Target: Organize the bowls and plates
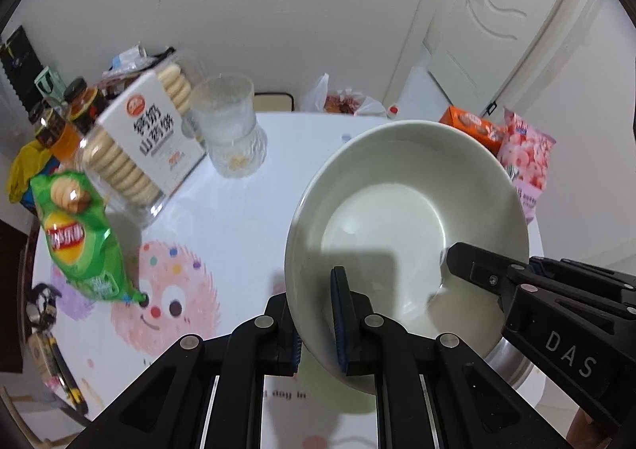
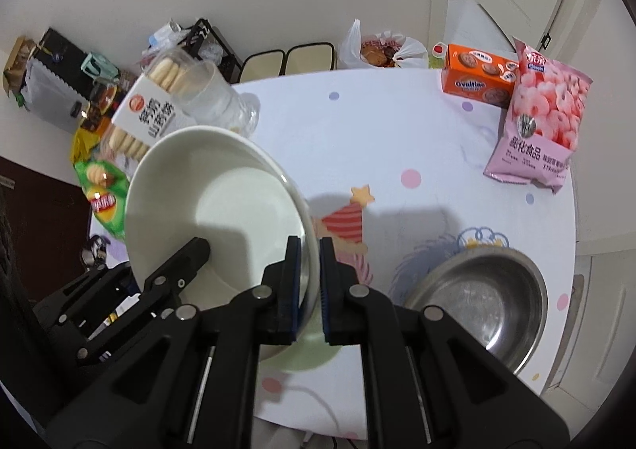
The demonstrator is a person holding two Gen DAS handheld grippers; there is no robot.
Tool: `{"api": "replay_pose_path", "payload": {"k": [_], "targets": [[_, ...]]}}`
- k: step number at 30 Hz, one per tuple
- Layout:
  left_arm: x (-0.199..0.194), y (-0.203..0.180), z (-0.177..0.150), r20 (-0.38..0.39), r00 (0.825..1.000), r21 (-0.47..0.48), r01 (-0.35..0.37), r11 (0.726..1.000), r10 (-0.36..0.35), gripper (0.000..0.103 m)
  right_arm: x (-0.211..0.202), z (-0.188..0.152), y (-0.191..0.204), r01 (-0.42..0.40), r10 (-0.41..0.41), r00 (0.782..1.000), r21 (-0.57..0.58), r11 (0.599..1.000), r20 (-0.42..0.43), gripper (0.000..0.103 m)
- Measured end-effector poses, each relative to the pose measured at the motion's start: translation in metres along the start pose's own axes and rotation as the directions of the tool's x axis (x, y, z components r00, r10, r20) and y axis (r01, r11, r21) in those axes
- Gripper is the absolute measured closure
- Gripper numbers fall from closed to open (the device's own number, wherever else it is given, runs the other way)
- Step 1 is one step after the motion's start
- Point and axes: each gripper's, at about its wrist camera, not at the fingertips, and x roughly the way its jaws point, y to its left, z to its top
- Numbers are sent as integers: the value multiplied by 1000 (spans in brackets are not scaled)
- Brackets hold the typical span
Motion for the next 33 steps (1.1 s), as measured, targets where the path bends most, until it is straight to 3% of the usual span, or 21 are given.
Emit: {"api": "replay_pose_path", "payload": {"k": [17,25,33], "targets": [[1,1,-22,-32,999,17,-12,1000,12,92,6,-30,0,-7,8,999,24,1000,-41,91],[28,7,-39,-114,994,15,4,1000,-2,92,34,-44,-7,-14,21,992,60,998,-121,91],[31,8,-38,-142,990,16,17,1000,-14,92,39,-49,-8,2,6,989,57,998,-146,91]]}}
